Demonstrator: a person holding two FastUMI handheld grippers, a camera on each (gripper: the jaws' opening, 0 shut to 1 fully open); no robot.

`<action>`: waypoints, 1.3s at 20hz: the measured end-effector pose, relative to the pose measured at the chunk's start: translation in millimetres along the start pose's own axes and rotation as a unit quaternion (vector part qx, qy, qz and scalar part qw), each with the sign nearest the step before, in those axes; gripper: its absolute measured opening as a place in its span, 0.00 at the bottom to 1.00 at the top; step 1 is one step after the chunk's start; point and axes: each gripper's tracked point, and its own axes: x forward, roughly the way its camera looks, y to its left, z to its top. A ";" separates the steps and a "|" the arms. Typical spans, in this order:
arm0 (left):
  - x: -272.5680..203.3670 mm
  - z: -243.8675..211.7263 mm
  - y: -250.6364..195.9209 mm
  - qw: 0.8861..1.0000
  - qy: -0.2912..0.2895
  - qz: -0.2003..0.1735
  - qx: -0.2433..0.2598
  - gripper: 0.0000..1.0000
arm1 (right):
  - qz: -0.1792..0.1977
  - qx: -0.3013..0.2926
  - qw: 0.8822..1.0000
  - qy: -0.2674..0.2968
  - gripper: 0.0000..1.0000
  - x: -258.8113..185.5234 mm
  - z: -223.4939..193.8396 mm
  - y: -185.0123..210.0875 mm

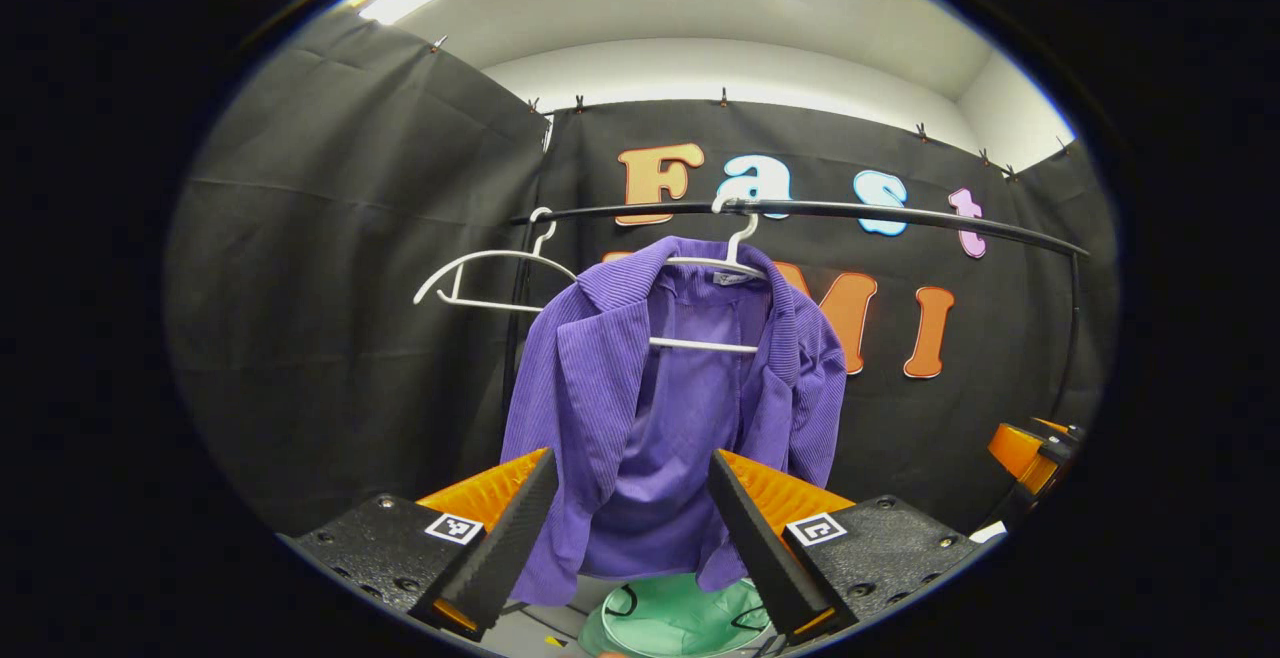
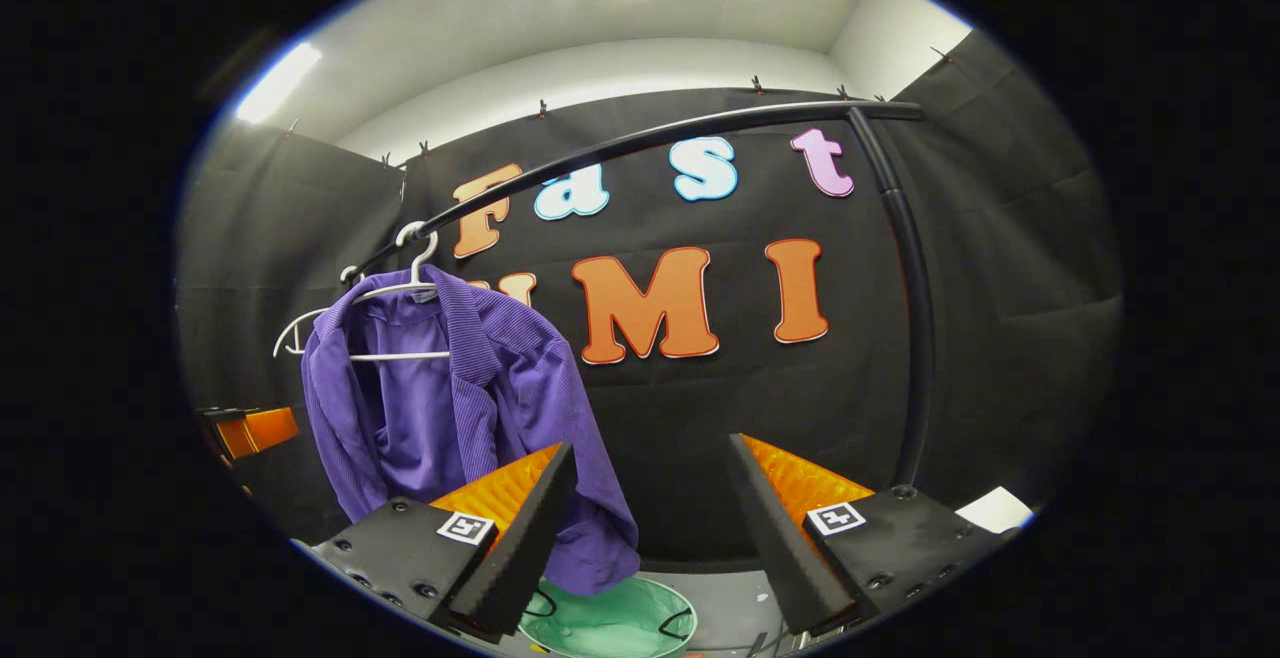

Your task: Grasp the clothes on the hanger with both hands and then place them into the laundry hamper below.

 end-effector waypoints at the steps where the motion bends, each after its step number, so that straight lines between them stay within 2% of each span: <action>1: -0.1 -1.5 1.7 1.000 0.003 0.002 0.001 0.92 | 0.004 0.001 1.000 0.001 0.98 3.1 -1.7 4.8; 2: 0.2 -3.0 4.9 1.000 0.005 0.005 0.002 0.92 | 0.009 0.002 1.000 0.004 1.00 6.4 -4.0 10.2; 7: 12.7 -11.0 15.7 1.000 0.013 0.015 0.017 0.92 | 0.049 0.005 0.999 0.024 0.98 26.6 -16.0 56.7; 9: 21.7 -14.5 13.8 1.000 0.021 0.006 0.009 0.92 | 0.064 0.008 0.998 0.027 0.98 36.2 -18.7 77.0; 10: 28.2 -15.2 14.4 1.000 0.022 0.001 0.002 0.95 | 0.070 0.010 0.997 0.028 0.98 42.8 -20.0 86.8; 12: 40.8 -14.1 19.3 1.000 0.020 0.002 -0.003 0.92 | 0.080 0.012 0.996 0.031 1.00 55.7 -22.0 103.6; 17: 67.7 -10.9 26.5 1.000 0.018 -0.009 0.000 0.92 | 0.109 0.009 0.993 0.034 1.00 92.8 -30.2 153.7; 20: 85.2 -14.4 30.8 1.000 0.024 -0.017 -0.004 0.92 | 0.115 0.002 0.993 0.036 0.94 116.3 -37.6 177.6; 21: 91.2 -16.4 33.1 0.999 0.027 -0.017 0.000 0.92 | 0.114 0.001 0.993 0.033 0.98 124.3 -38.2 184.1; 23: 103.3 -17.8 35.2 0.999 0.031 -0.020 0.002 0.92 | 0.112 0.001 0.993 0.033 0.98 140.4 -41.0 194.7; 24: 109.5 -17.8 35.4 0.999 0.031 -0.023 0.000 0.92 | 0.110 0.003 0.993 0.034 0.91 148.2 -42.9 198.3; 25: 115.1 -17.3 35.8 0.999 0.031 -0.026 -0.002 0.92 | 0.108 0.008 0.993 0.035 0.90 155.1 -44.1 201.8; 26: 120.2 -16.2 36.1 0.999 0.029 -0.029 -0.003 0.92 | 0.106 0.013 0.994 0.036 0.98 160.9 -45.9 204.7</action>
